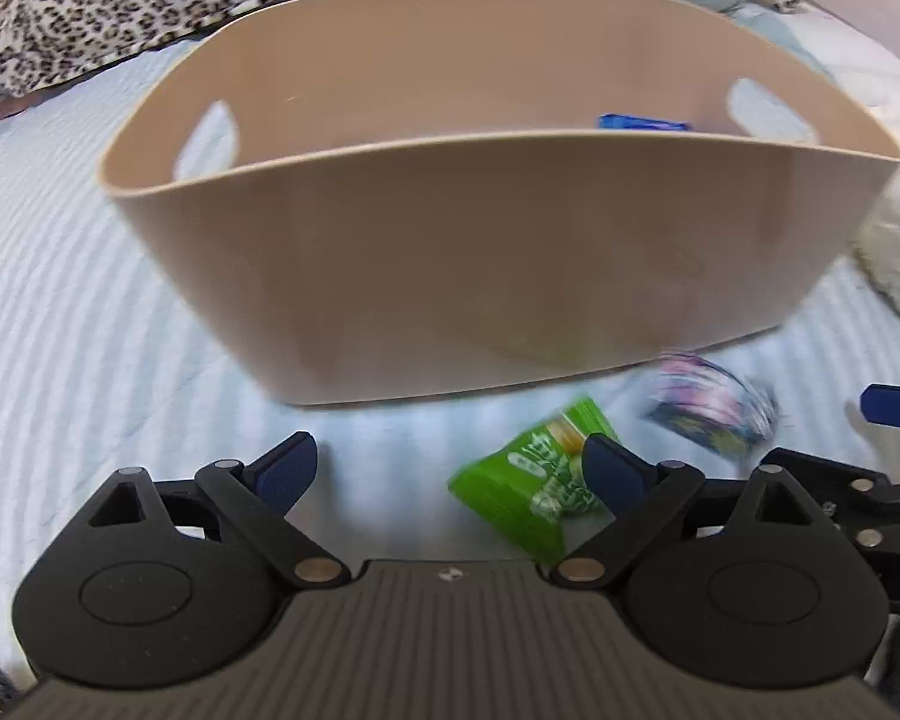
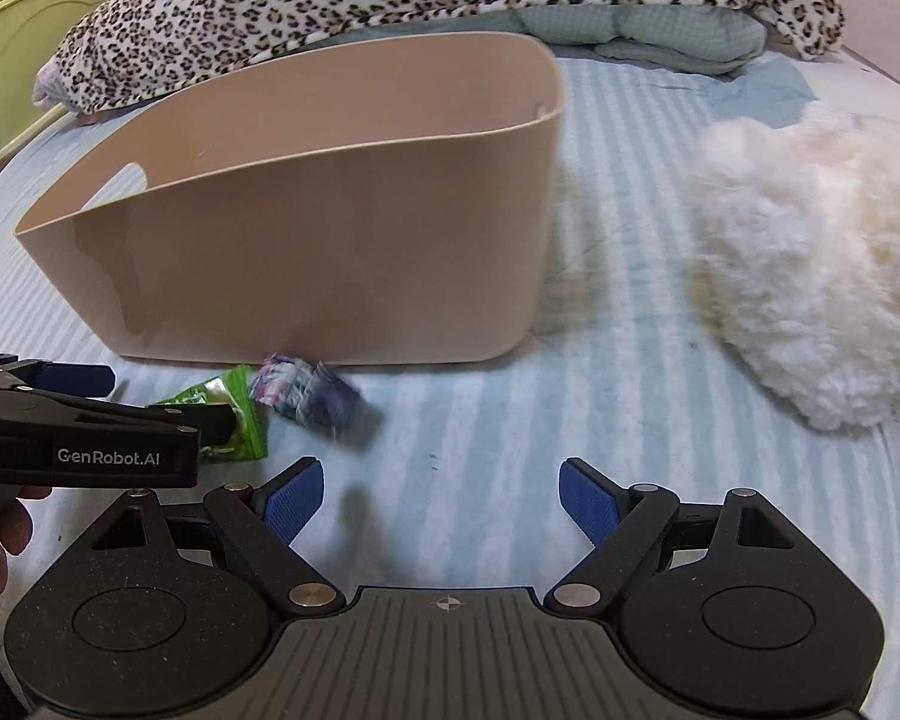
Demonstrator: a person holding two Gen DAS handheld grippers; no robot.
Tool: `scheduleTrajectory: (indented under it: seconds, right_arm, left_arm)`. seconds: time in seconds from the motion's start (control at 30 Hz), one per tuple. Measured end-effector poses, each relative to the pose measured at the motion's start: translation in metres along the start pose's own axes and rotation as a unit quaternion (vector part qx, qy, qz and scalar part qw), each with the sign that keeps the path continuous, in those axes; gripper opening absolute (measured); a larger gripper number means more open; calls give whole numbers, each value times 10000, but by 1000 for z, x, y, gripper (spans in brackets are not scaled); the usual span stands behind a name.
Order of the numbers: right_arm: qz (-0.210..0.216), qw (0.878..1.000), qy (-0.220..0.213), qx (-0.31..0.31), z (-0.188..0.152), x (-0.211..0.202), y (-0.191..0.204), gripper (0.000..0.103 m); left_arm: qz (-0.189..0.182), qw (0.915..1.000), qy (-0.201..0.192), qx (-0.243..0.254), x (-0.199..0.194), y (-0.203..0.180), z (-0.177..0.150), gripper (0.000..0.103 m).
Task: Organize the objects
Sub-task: 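Grasp the green candy packet with the left tool while the right tool grasps the cartoon box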
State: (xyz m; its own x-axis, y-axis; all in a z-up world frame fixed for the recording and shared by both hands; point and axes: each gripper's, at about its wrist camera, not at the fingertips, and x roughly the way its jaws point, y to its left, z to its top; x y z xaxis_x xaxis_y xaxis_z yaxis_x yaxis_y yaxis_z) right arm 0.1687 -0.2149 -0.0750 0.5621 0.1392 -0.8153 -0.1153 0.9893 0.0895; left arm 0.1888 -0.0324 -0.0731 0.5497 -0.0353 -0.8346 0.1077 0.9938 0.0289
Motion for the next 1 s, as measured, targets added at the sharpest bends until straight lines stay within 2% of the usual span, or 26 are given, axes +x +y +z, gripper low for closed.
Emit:
scheduleTrajectory:
  seconds: [0.2, 0.37, 0.53, 0.63, 0.67, 0.77, 0.83, 0.87, 0.93, 1.0]
  right_arm:
    - [138, 9998, 57, -138, 3, 15, 18, 87]
    - [158, 9996, 79, -237, 6, 25, 26, 87]
    - [155, 9994, 89, -301, 9, 30, 31, 81]
    - [165, 9994, 67, -307, 8, 30, 32, 72]
    - [181, 9993, 61, -309, 8, 30, 32, 66]
    - [194, 9991, 34, -379, 8, 30, 34, 54]
    - [228, 9987, 36, -451, 8, 29, 36, 46]
    - [249, 9984, 38, -502, 8, 30, 37, 40]
    - [291, 9978, 43, -601, 9, 29, 41, 30]
    - [301, 9973, 46, -664, 9, 27, 44, 25]
  left_arm:
    - [-175, 9991, 146, -370, 5, 29, -1, 96]
    - [-206, 9978, 326, -539, -1, 37, -6, 96]
    - [-265, 9967, 505, -575, -6, 33, -9, 96]
    - [-258, 9970, 529, -497, -5, 29, -11, 95]
    - [-260, 9973, 510, -466, -5, 28, -11, 94]
    - [-336, 9977, 404, -423, -7, 26, -13, 78]
    - [-401, 9980, 358, -343, -10, 25, -12, 56]
    - [-431, 9979, 361, -325, -12, 23, -11, 53]
    - [-528, 9970, 379, -410, -13, 26, -3, 33]
    - [-666, 9952, 406, -597, -15, 34, -1, 24]
